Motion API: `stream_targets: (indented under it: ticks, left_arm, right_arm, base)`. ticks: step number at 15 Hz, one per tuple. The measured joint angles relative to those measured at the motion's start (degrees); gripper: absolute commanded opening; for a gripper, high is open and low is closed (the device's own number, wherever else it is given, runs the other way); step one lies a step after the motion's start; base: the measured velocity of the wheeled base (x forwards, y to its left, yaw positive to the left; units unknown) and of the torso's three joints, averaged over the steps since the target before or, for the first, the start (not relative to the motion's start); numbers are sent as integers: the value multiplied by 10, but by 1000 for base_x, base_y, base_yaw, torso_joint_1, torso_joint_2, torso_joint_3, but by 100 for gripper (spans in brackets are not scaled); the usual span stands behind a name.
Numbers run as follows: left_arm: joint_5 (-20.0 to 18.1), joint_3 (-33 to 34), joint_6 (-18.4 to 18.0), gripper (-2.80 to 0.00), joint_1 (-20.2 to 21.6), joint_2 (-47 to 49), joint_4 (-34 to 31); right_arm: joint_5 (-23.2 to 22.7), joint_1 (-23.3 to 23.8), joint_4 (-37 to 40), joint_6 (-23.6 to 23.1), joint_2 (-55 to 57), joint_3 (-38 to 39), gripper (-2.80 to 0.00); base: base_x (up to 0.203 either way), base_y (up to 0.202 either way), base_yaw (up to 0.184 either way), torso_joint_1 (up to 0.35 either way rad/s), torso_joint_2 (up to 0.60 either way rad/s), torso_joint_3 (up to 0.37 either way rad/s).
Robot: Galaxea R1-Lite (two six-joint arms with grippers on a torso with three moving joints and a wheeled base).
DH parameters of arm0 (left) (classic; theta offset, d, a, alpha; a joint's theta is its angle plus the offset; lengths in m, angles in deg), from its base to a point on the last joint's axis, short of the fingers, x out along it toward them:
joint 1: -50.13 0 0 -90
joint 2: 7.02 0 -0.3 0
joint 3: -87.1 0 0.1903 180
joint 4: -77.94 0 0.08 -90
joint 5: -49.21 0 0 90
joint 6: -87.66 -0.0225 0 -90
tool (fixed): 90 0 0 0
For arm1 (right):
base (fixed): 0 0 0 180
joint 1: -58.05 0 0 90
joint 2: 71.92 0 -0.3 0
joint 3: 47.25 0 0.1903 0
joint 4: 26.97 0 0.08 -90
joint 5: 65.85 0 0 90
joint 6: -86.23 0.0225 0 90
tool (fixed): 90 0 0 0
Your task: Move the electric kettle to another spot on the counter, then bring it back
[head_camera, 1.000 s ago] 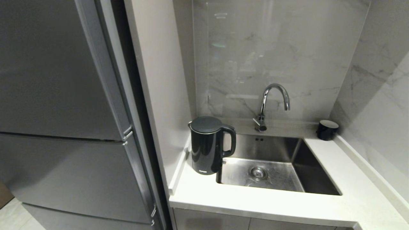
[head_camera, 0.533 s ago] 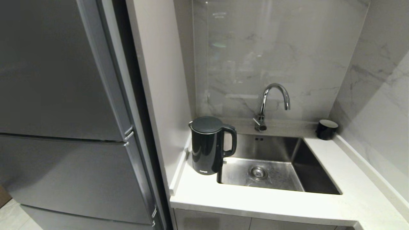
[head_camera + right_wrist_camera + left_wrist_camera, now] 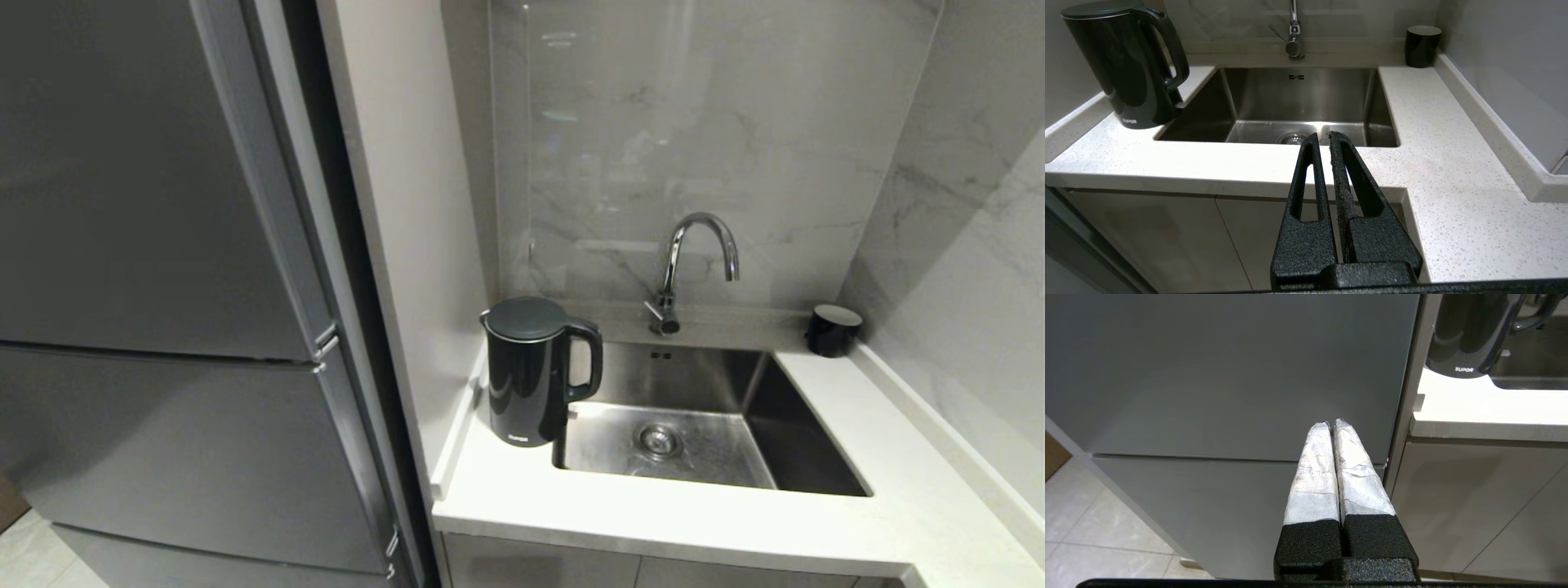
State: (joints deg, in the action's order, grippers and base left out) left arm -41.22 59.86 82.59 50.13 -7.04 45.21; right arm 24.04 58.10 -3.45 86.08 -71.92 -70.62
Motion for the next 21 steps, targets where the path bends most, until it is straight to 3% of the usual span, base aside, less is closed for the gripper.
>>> stream_targets:
  ticks: [17,21]
  left_arm:
    - [0,0,0,-280,0,0,0]
    - [0,0,0,-280,0,0,0]
  right_arm:
    - [0,0,0,0,0,0,-280]
    - [0,0,0,0,0,0,-280]
  base:
    - [0,0,0,0,0,0]
    - [0,0,0,-106,239,146]
